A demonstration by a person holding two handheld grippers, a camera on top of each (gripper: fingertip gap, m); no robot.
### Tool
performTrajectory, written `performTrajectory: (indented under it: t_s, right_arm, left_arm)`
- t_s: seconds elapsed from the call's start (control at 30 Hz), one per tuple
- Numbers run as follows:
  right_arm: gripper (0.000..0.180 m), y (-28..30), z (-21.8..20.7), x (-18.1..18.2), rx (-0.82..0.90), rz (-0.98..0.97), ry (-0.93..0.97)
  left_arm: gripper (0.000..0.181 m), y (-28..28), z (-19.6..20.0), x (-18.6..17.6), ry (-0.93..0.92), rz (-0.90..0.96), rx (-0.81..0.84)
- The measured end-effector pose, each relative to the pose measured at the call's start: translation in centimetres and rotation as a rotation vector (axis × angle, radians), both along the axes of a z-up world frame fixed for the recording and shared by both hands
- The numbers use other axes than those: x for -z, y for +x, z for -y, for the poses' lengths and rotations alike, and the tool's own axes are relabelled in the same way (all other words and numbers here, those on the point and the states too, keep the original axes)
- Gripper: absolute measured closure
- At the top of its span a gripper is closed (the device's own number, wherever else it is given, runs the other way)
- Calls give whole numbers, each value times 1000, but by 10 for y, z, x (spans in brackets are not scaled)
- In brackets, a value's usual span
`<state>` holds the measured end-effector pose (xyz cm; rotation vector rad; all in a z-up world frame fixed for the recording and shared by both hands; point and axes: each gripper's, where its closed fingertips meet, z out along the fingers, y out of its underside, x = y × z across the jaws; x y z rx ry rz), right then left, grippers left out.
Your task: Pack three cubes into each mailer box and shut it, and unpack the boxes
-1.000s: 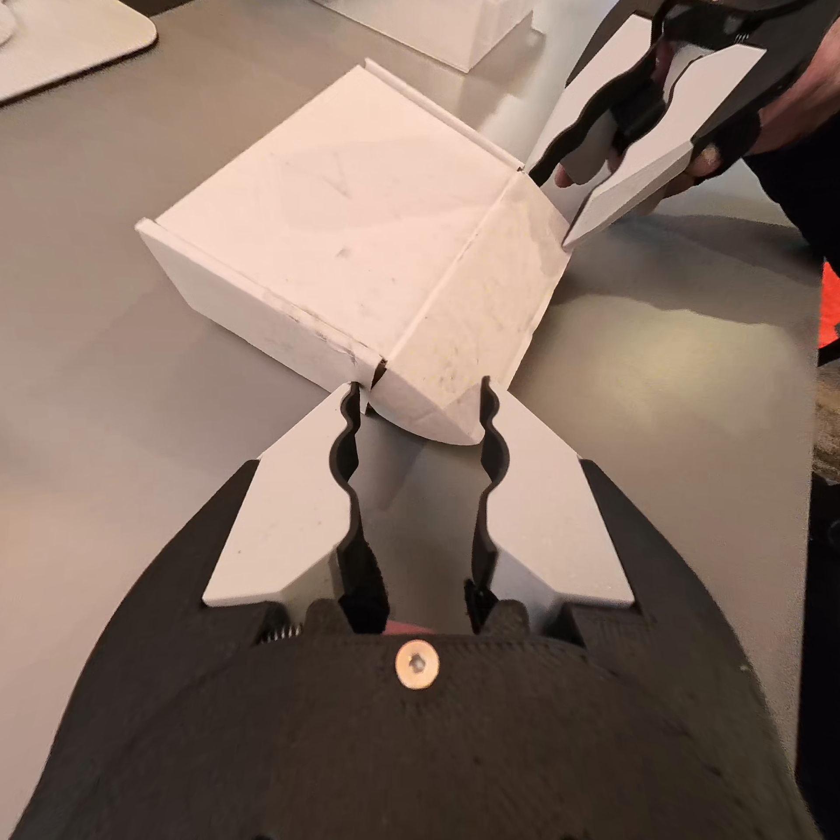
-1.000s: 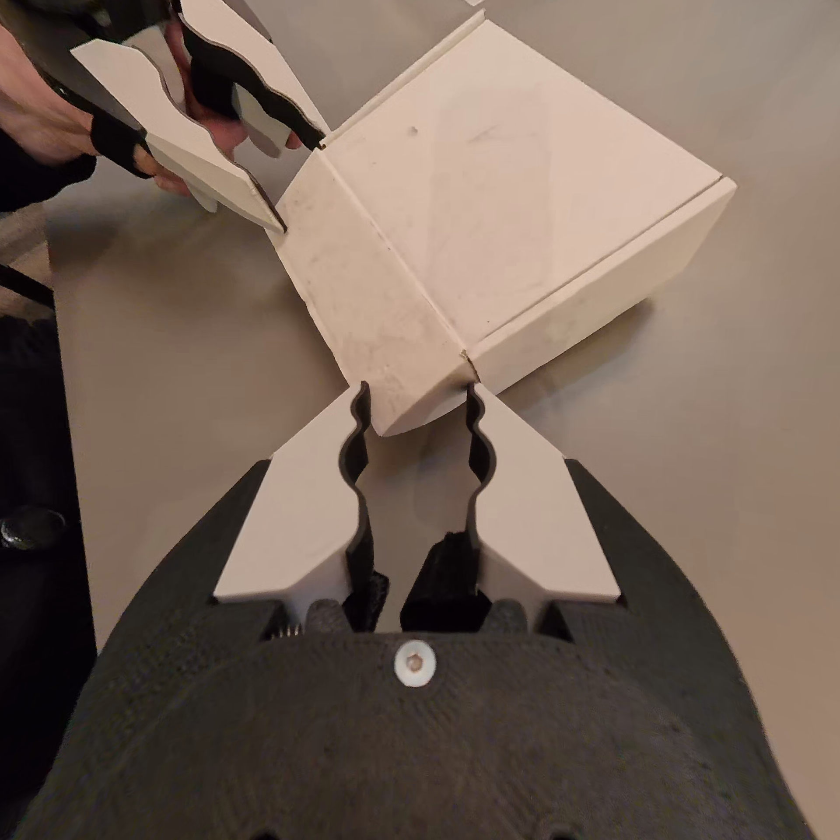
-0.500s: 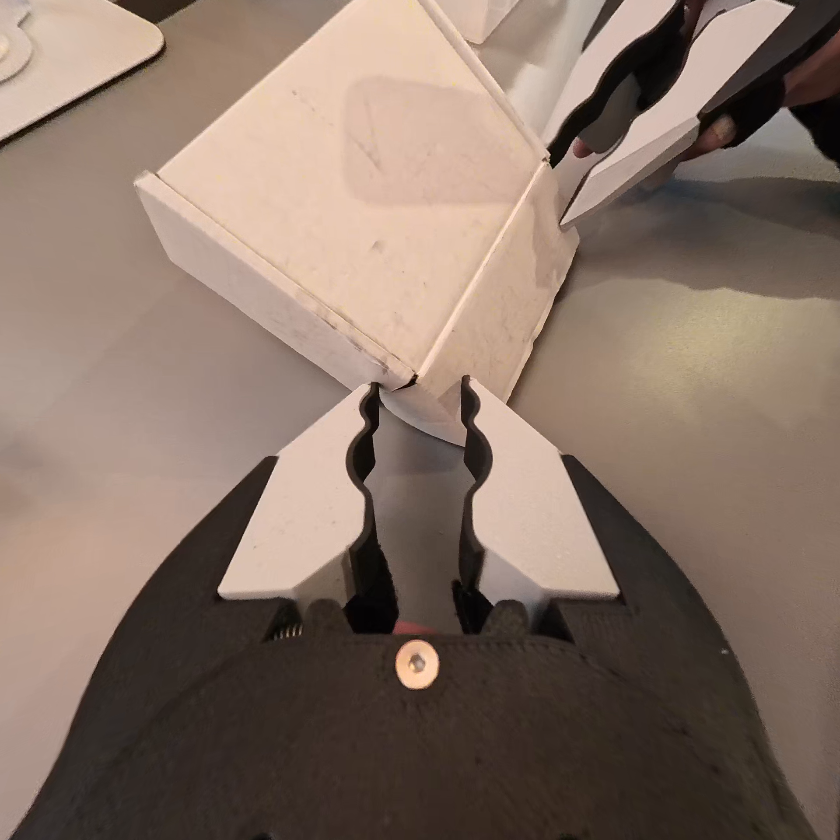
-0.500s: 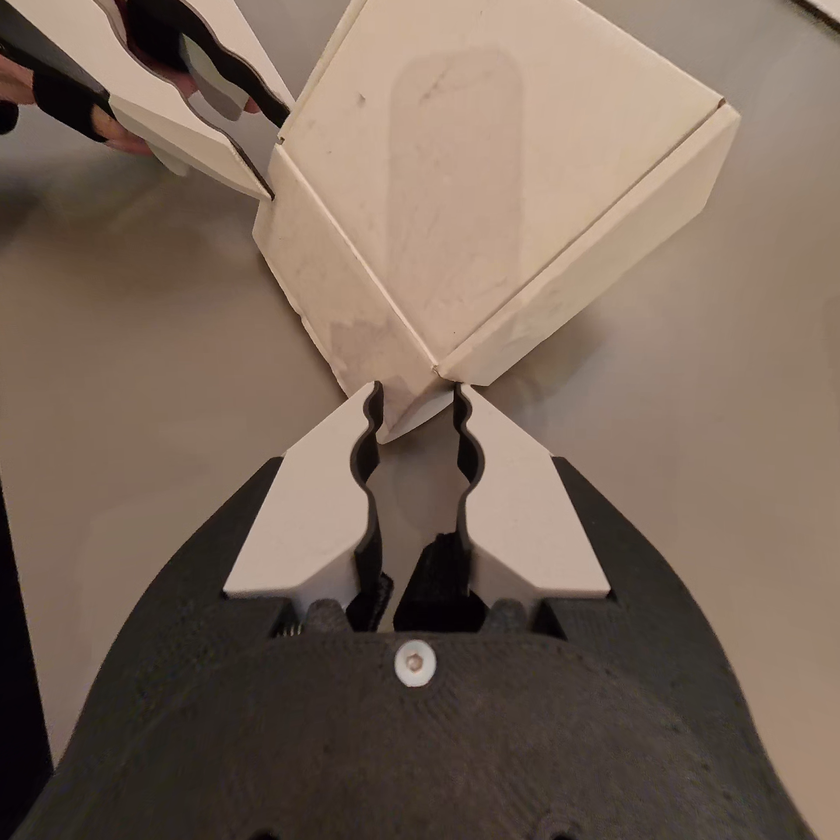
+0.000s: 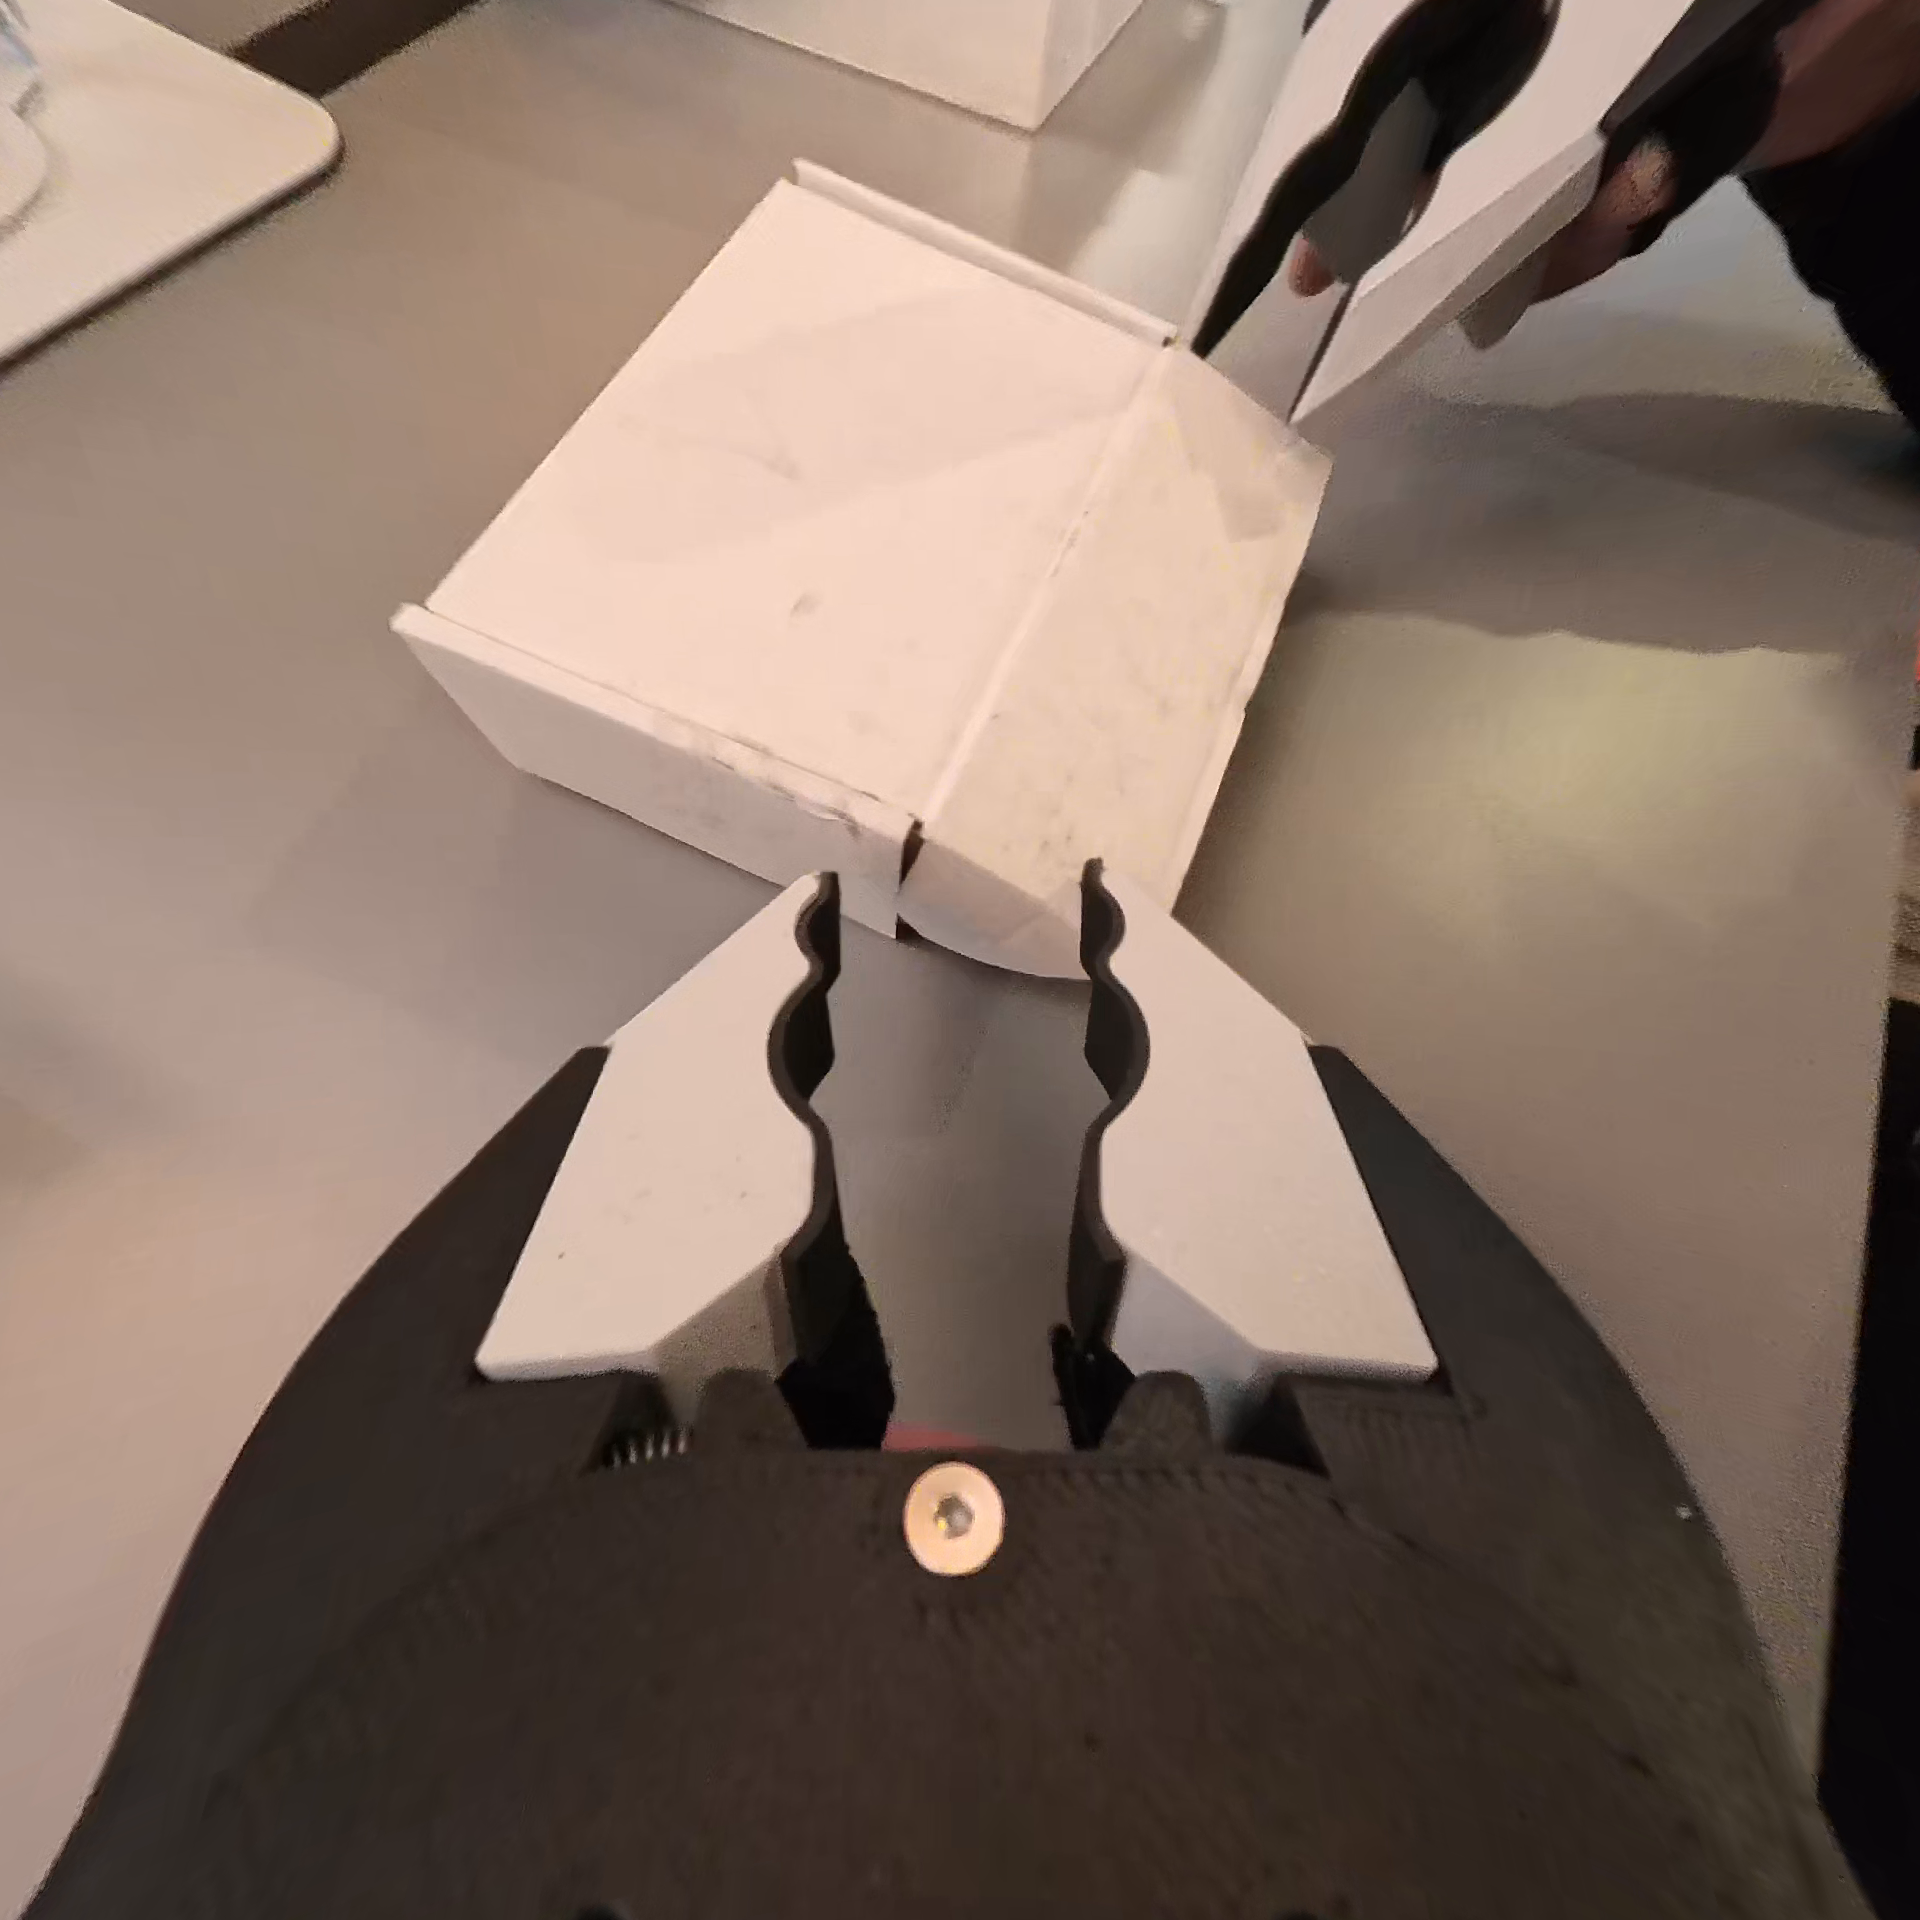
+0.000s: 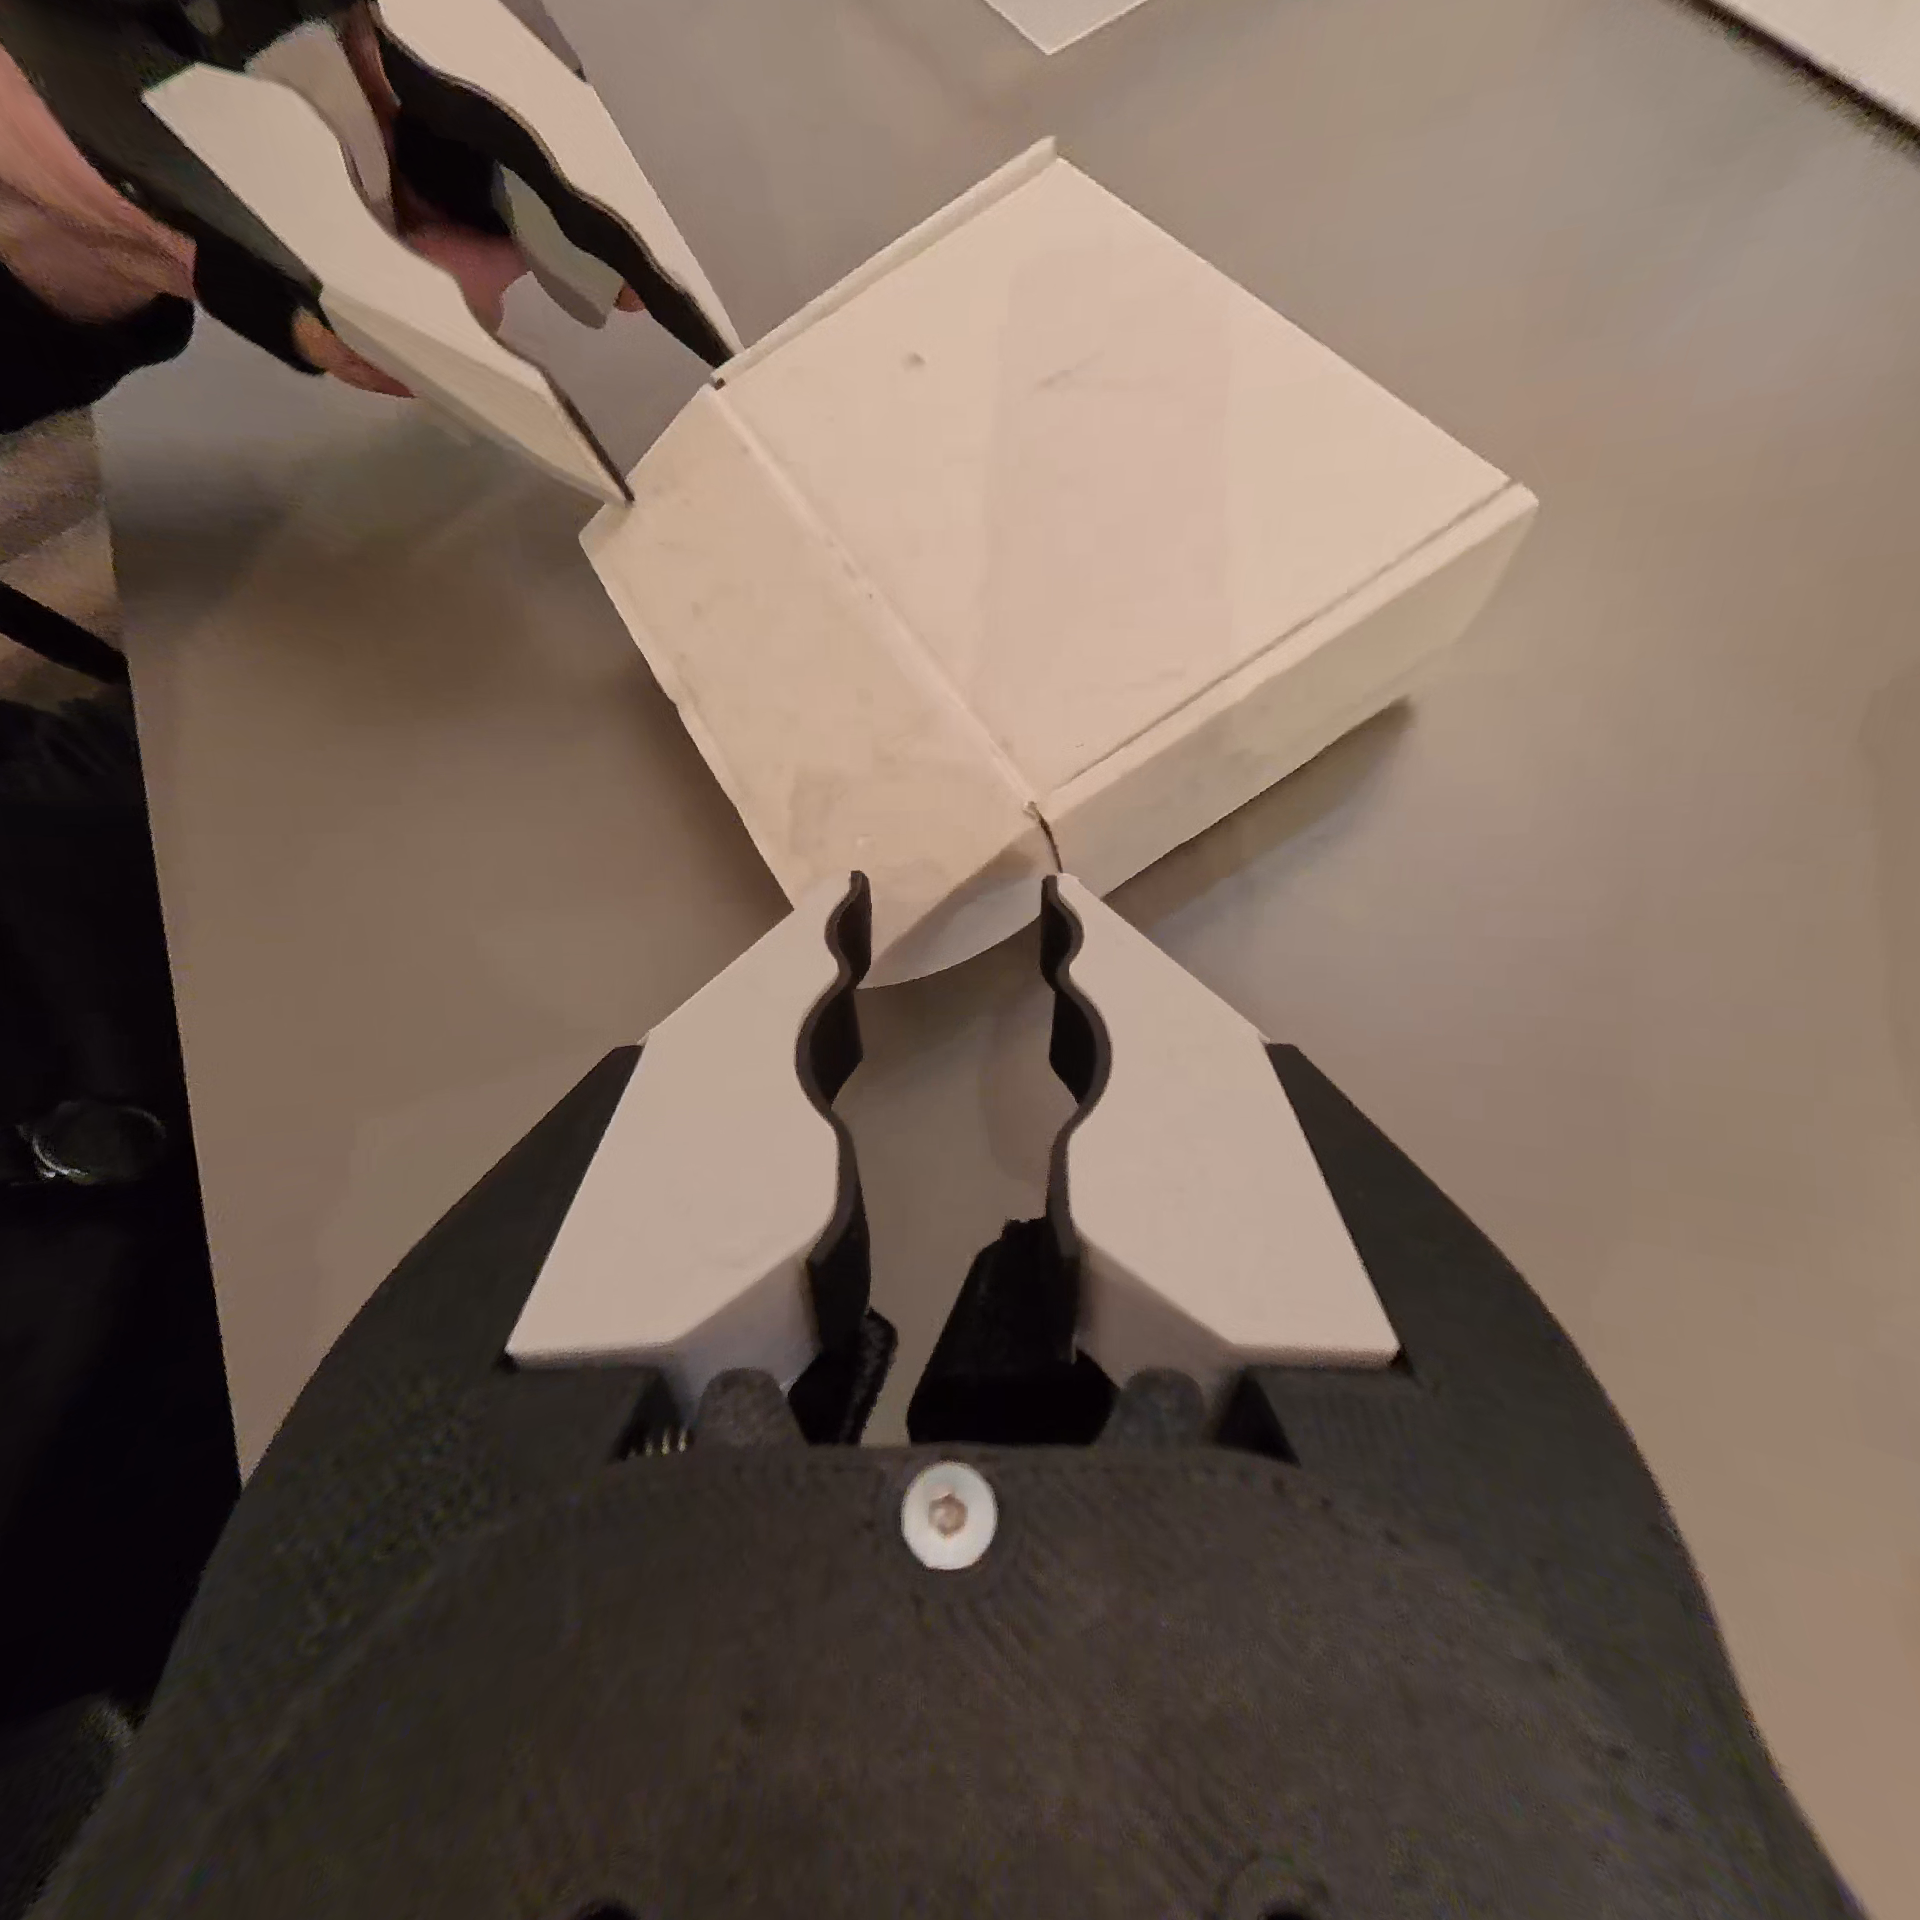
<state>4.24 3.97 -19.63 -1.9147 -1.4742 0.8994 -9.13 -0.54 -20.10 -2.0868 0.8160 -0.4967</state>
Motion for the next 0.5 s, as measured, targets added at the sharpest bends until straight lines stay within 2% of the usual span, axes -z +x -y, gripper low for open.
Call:
performTrajectory:
  t_s: [0.17, 0.43, 0.5]
  right_arm:
    - [140, 1, -6, -1, -10, 8, 25]
    - [111, -7, -11, 17, -84, 56, 78]
    - [110, -5, -15, 11, -81, 36, 64]
  left_arm:
    - [132, 0, -1, -1, 34, 19, -7]
    - [127, 6, -4, 1, 33, 14, 61]
    - [128, 3, -4, -1, 30, 12, 52]
